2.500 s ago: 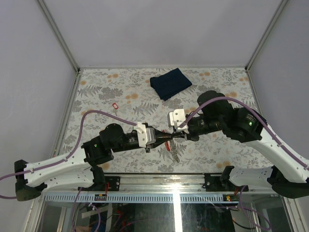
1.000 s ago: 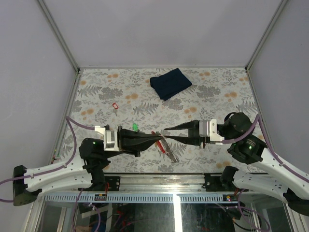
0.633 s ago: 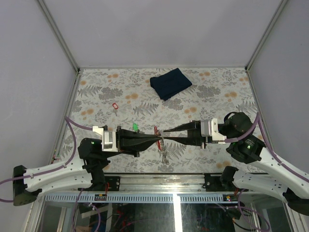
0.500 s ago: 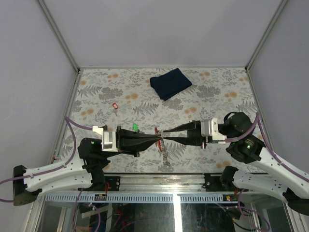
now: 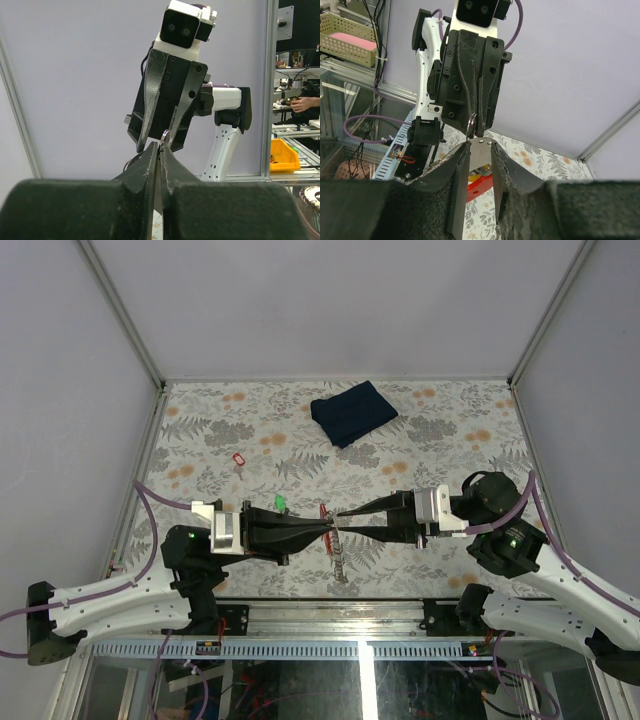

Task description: Put the keys on the keyring

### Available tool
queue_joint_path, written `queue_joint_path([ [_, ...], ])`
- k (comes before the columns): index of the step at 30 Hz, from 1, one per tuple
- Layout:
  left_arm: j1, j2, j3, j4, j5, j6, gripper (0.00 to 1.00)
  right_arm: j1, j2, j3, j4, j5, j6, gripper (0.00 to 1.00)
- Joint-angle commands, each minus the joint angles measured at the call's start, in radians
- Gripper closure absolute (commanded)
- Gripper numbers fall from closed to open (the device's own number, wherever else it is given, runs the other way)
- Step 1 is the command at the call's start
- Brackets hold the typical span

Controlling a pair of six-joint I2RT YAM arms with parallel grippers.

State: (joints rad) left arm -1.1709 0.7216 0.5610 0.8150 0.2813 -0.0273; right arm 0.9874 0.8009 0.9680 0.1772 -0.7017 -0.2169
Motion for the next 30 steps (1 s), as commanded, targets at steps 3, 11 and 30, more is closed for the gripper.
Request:
queue_joint_path([
  [3,-0.002,0.0,0.036,0.041,-0.022,0.016,1.0,0.007,-0.012,0.001,0.044,-0.028,0.0,0.69],
  [11,-0.002,-0.007,0.037,0.035,-0.021,0.017,1.0,0.007,-0.027,-0.003,0.017,0.0,-0.027,0.68],
  [30,-0.001,-0.015,0.039,0.021,-0.028,0.024,1.0,0.008,-0.04,0.005,-0.012,0.011,-0.041,0.7],
])
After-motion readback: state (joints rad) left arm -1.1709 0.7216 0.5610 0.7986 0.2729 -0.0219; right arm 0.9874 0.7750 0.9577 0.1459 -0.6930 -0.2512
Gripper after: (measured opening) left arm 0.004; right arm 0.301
